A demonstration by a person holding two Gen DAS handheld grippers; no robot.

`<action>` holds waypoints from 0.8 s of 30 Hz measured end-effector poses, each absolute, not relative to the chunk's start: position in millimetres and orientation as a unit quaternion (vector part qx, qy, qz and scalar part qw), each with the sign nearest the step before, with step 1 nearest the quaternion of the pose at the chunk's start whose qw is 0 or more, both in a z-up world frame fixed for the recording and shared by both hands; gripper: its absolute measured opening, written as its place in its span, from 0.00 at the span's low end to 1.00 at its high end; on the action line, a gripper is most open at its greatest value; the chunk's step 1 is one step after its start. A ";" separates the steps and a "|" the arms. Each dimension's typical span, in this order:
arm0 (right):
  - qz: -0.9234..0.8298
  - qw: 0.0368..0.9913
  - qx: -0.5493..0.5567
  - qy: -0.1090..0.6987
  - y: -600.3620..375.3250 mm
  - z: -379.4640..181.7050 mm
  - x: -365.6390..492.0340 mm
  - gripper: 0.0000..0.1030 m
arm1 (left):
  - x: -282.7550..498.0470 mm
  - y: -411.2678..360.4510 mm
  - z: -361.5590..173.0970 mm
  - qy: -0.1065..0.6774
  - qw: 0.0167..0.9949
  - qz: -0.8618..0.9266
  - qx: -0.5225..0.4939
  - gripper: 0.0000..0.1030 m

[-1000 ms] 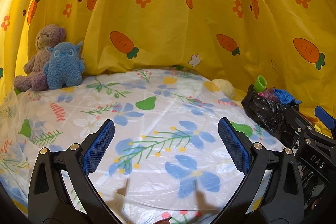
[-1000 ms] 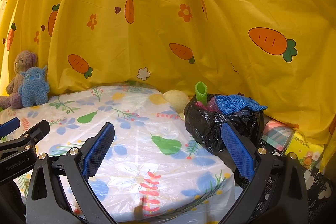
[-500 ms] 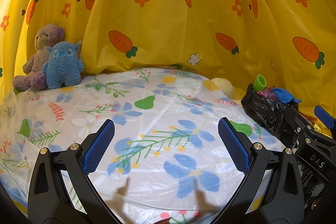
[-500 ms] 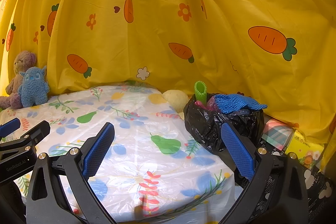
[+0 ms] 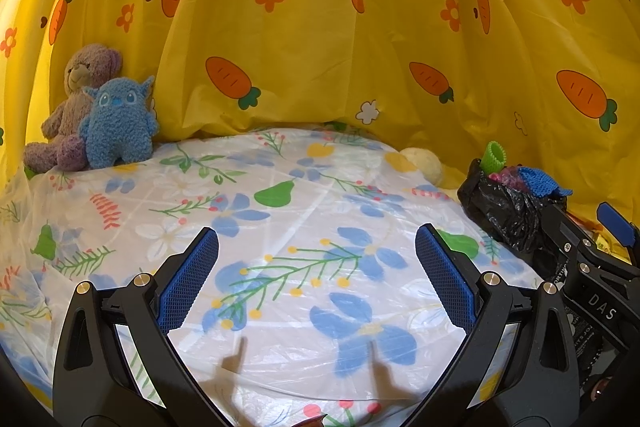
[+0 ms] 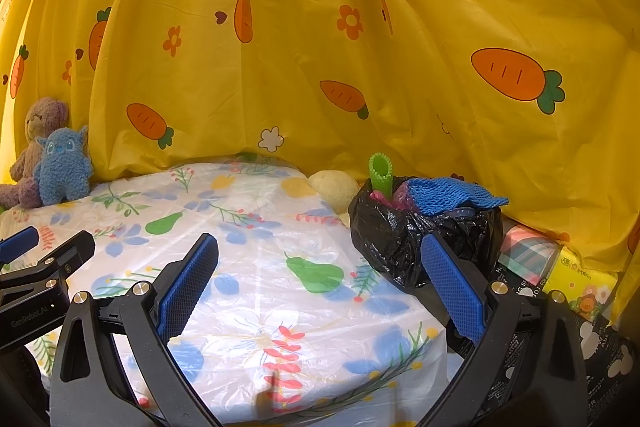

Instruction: Collect trash

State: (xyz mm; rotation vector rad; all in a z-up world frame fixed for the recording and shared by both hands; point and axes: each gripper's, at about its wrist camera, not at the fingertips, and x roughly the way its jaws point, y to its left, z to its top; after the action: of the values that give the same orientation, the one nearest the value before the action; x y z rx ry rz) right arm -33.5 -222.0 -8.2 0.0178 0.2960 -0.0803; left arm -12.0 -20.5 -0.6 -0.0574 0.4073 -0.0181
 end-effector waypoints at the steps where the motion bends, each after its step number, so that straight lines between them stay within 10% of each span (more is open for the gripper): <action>1: -0.040 0.988 0.009 0.147 -221.9 -8.2 -33.7 0.95 | -12.0 -20.3 -0.3 0.203 0.979 -0.009 -0.028 0.94; 24: -0.042 0.988 0.010 0.148 -223.0 -9.6 -33.6 0.95 | -11.6 -23.1 -1.6 0.203 0.979 -0.009 -0.029 0.94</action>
State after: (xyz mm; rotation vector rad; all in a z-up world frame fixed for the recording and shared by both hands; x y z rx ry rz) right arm -33.6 -223.0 -9.6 0.0196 0.2975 -0.0846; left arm -11.6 -23.1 -1.6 -0.0579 0.4095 -0.0191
